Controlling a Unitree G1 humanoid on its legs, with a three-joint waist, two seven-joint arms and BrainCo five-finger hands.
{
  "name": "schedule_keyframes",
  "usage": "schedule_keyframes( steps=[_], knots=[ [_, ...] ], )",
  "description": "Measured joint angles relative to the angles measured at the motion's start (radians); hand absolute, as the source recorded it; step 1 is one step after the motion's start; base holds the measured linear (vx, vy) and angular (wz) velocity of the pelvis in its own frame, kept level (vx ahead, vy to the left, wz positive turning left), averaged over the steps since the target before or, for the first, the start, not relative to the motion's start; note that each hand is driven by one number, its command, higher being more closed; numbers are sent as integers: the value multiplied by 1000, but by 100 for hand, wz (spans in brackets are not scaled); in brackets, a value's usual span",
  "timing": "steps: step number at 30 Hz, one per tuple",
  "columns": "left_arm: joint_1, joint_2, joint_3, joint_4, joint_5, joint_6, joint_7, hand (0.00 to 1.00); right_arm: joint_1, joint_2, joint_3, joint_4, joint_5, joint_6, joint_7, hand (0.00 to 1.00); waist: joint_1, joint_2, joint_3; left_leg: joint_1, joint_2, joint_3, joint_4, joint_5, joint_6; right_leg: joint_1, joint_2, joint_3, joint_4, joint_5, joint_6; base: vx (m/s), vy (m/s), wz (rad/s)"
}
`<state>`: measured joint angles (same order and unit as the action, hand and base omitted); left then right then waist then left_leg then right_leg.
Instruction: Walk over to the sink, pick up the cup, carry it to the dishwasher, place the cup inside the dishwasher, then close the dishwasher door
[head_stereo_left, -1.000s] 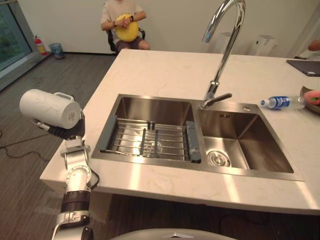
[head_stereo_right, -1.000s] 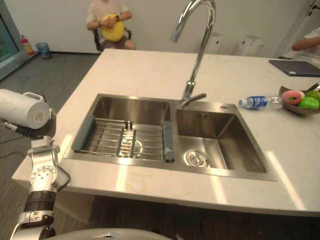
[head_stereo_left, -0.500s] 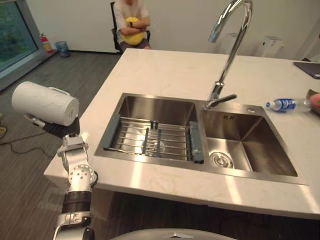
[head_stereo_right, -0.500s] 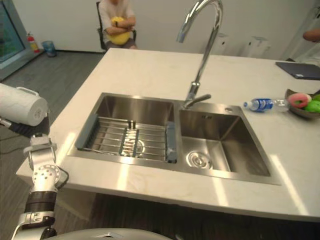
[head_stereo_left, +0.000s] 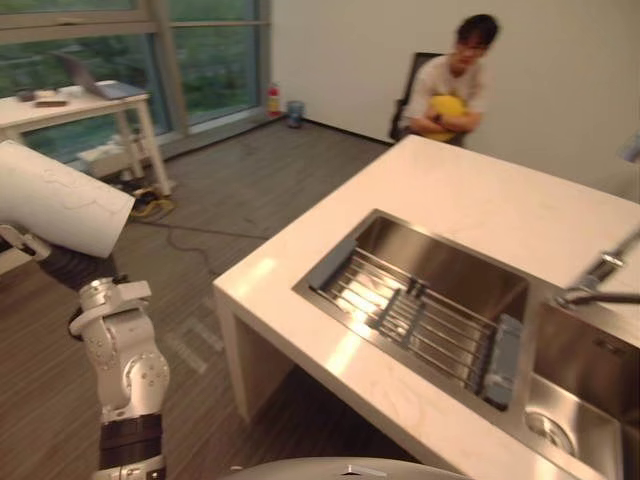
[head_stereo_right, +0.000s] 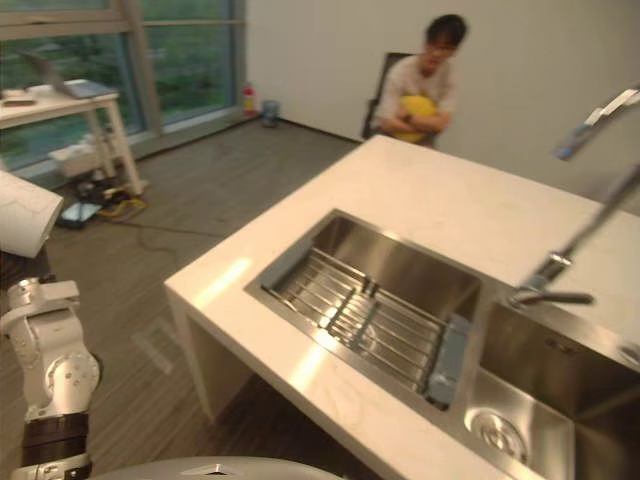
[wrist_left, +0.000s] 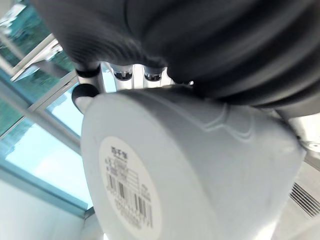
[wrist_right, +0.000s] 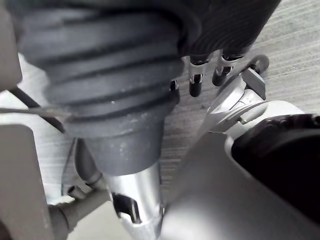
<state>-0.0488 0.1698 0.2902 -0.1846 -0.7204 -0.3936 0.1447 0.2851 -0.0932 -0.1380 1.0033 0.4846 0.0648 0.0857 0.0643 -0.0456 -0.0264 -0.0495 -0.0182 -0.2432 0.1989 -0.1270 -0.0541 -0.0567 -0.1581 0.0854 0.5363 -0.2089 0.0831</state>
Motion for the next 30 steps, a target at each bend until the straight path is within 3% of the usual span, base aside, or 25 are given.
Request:
schedule_keyframes(
  steps=[4,5,8,10,13,14,16,17,18,20,21,22,23,24,25,26,27,28,29,30],
  knots=[
    [4,37,21,-4,7,3,-39,100,-27,-4,11,6,-3,31,8,0,32,-6,-1,-35,-2,-47,-9,40,-32,44,4,-18,-73,-77,2,-81,-186,60],
    [14,42,21,-13,7,14,-55,100,-17,9,-2,6,6,4,19,0,28,-7,1,-50,-9,-77,-7,52,-49,59,7,-21,-93,-102,1,-101,-174,66],
    [55,45,17,-44,7,28,-90,100,-16,17,-3,9,25,5,41,0,27,0,6,-67,-7,-97,-4,68,-67,70,14,-38,-118,-147,31,-156,-140,35],
    [53,47,0,-44,7,39,-108,100,-17,14,-5,8,28,5,46,0,19,9,13,-66,21,-36,-10,76,-15,92,17,-74,-111,-156,16,-180,-51,49],
    [53,51,-5,-51,26,46,-109,100,-18,5,-5,20,20,22,60,0,19,16,26,-66,84,145,-44,107,43,131,20,-110,-127,-157,14,-174,-14,83],
    [53,51,-7,-57,38,58,-110,100,-22,3,-12,35,18,25,72,0,13,19,31,-68,102,220,-83,120,87,143,29,-111,-141,-156,8,-116,-50,112],
    [53,41,-8,-68,49,72,-135,100,-28,3,-39,34,21,26,80,0,-14,37,59,-72,130,324,-128,113,117,184,41,-152,-192,-127,-5,-114,-56,147],
    [52,42,-8,-70,60,76,-142,100,-32,5,-49,35,20,27,80,0,-16,31,71,-75,137,369,-138,112,114,190,27,-170,-209,-116,-4,-160,117,151],
    [36,44,-20,-81,80,80,-153,100,-44,2,-60,39,14,35,79,0,-17,14,100,-129,157,413,-37,122,128,191,-10,-239,-214,-96,1,-158,235,107],
    [35,47,-37,-110,98,89,-175,100,-52,-6,-66,39,-17,49,76,0,-6,18,110,-200,197,436,242,123,165,180,-49,-293,-211,-71,28,-122,244,65],
    [31,46,-54,-123,97,89,-190,100,-50,-15,-71,30,-36,52,77,0,-3,35,108,-186,263,472,341,81,196,177,-49,-300,-203,-62,41,-54,159,51],
    [18,39,-70,-115,97,97,-213,100,-52,-36,-92,12,-44,55,80,0,-13,83,98,-124,240,480,195,42,90,150,-27,-291,-159,-118,37,-56,159,99],
    [3,31,-79,-87,97,109,-228,100,-58,-24,-123,19,-57,67,82,0,-38,65,93,-100,187,455,36,137,20,117,-6,-253,-151,-151,15,-114,128,156],
    [-12,1,-71,-36,97,117,-241,100,-58,-6,-167,41,-63,70,87,0,-54,52,87,-51,168,552,-149,127,37,94,37,-249,-210,-116,-24,-94,86,204],
    [-46,-7,-72,1,97,120,-243,100,-50,12,-190,46,-62,66,89,0,-78,16,93,-60,152,636,-129,110,113,108,16,-272,-247,-50,-47,-72,42,197],
    [-61,-7,-86,11,98,123,-245,100,-50,8,-196,56,-60,69,89,0,-83,20,116,-45,183,669,-59,140,142,123,-19,-332,-225,-56,-22,6,16,146],
    [-57,-8,-101,9,101,124,-247,100,-40,-2,-205,54,-63,70,90,0,-79,37,118,-12,212,692,-49,161,133,128,-20,-346,-206,-75,-3,5,52,129],
    [-65,-9,-130,11,116,130,-251,100,-29,-16,-232,62,-89,69,90,0,-99,53,118,12,220,725,-72,229,13,134,-49,-375,-145,-114,30,-19,126,103],
    [-65,-8,-159,8,118,141,-247,100,-31,-31,-232,79,-119,71,99,0,-86,53,114,13,178,716,-78,222,22,131,-85,-375,-118,-133,43,-13,132,91],
    [-65,-6,-171,7,118,148,-238,100,-32,-37,-234,80,-131,70,103,0,-78,58,113,12,168,714,-78,220,22,130,-94,-371,-115,-135,50,-25,151,35]
  ],
)
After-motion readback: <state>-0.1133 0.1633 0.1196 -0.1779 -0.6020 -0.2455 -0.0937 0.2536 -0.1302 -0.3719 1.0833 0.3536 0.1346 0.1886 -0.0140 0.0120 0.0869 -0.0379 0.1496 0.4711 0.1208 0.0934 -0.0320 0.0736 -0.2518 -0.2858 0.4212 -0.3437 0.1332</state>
